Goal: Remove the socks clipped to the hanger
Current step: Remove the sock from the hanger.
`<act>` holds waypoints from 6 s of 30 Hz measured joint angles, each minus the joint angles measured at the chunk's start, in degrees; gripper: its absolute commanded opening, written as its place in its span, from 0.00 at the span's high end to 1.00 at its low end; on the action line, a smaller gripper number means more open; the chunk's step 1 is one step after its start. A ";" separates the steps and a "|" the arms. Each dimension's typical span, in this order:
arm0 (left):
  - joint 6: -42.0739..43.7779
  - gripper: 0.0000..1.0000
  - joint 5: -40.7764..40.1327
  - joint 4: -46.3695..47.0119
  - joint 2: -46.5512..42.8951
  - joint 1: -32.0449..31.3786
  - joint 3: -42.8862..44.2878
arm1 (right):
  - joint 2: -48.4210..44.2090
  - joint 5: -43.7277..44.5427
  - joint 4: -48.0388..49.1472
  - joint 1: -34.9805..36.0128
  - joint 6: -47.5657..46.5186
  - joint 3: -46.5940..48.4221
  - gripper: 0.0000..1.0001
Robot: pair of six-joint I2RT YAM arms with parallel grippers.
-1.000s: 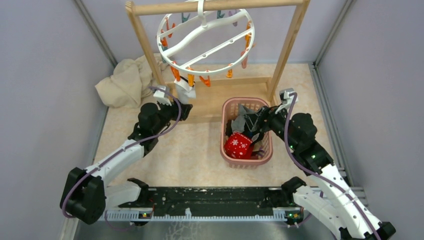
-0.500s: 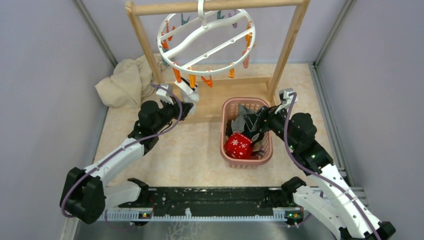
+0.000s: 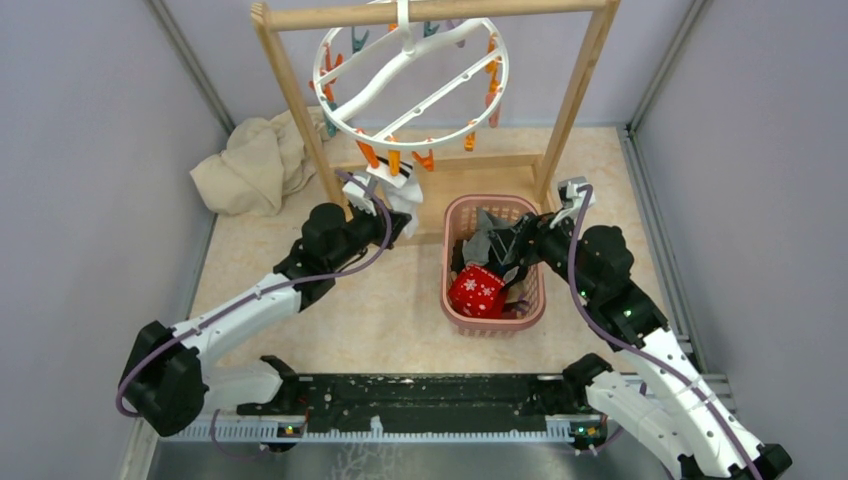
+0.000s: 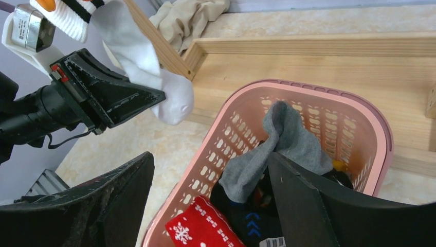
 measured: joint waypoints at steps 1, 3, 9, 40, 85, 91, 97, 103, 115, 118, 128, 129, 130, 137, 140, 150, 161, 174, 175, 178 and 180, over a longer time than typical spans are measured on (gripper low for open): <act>0.26 0.91 -0.74 -0.15 0.42 -0.87 0.44 | -0.02 0.04 -0.31 0.00 -0.09 0.15 0.18; 0.63 0.91 -2.16 -0.81 1.14 -2.01 1.22 | -0.07 0.31 -0.81 0.00 -0.33 0.57 0.18; 2.16 0.91 -6.19 -3.43 3.52 -4.81 4.26 | -1.03 1.14 -2.38 0.00 -1.25 2.19 0.18; 13.55 0.45 -22.80 -14.93 13.79 -22.03 22.60 | -1.75 5.09 -5.09 0.00 -3.58 4.59 0.18; 6.93 0.29 -36.37 -27.71 -6.03 -22.03 12.07 | 12.20 16.31 12.70 18.73 -12.46 -1.70 0.31; 6.27 0.29 -37.09 -28.28 -7.43 -22.03 11.45 | 16.65 26.97 16.52 19.85 -13.57 -1.66 0.30; 6.27 0.29 -37.31 -28.83 -7.93 -22.03 11.06 | 23.12 29.83 18.97 19.87 -14.12 -1.44 0.30; 6.12 0.30 -37.27 -29.46 -8.74 -22.03 10.95 | 27.39 31.08 20.61 19.87 -14.51 1.75 0.35; 6.12 0.30 -35.58 -29.35 -9.55 -22.03 10.01 | 28.26 27.06 23.63 18.18 -13.77 4.52 1.00; 6.32 0.29 -33.53 -28.39 -9.64 -22.03 9.46 | 26.23 22.49 23.34 16.76 -12.33 4.42 1.00; 6.78 0.17 -25.70 -22.62 -13.07 -22.03 5.42 | 18.29 3.89 23.28 6.82 -4.85 4.02 1.00; 6.80 0.16 -24.81 -21.88 -13.75 -22.03 5.11 | 18.21 1.90 23.26 6.16 -4.17 4.02 1.00; 6.80 0.15 -23.87 -21.27 -14.32 -22.03 4.94 | 18.21 -0.11 23.26 5.55 -3.34 4.02 1.00; 6.54 0.08 -13.86 -15.98 -17.44 -20.68 3.37 | 18.21 -11.37 24.22 2.25 2.16 3.98 1.00; 6.05 0.06 -8.83 -13.86 -18.08 -18.49 2.21 | 18.12 -16.04 25.59 1.03 4.81 3.63 1.00; 0.85 0.01 7.67 -6.23 -20.96 -6.27 -6.01 | 18.16 -29.29 33.20 -4.50 15.37 1.20 1.00; -4.55 0.01 19.76 8.11 -15.54 -4.59 -7.56 | 19.37 -36.39 38.51 -5.29 21.79 0.17 1.00; -6.47 0.02 23.61 17.22 -4.37 -4.55 -5.38 | 19.37 -38.47 40.15 -5.31 22.88 -0.11 1.00; -6.73 0.02 23.89 17.92 -3.87 -4.55 -5.16 | 19.37 -38.53 40.13 -5.31 23.08 -0.15 1.00; -7.67 0.06 24.81 20.72 -1.86 -4.55 -4.28 | 19.39 -38.64 40.83 -5.31 23.58 -0.76 1.00; -8.31 0.13 25.33 22.14 -0.87 -4.52 -3.93 | 19.52 -38.69 40.94 -5.31 23.76 -0.94 1.00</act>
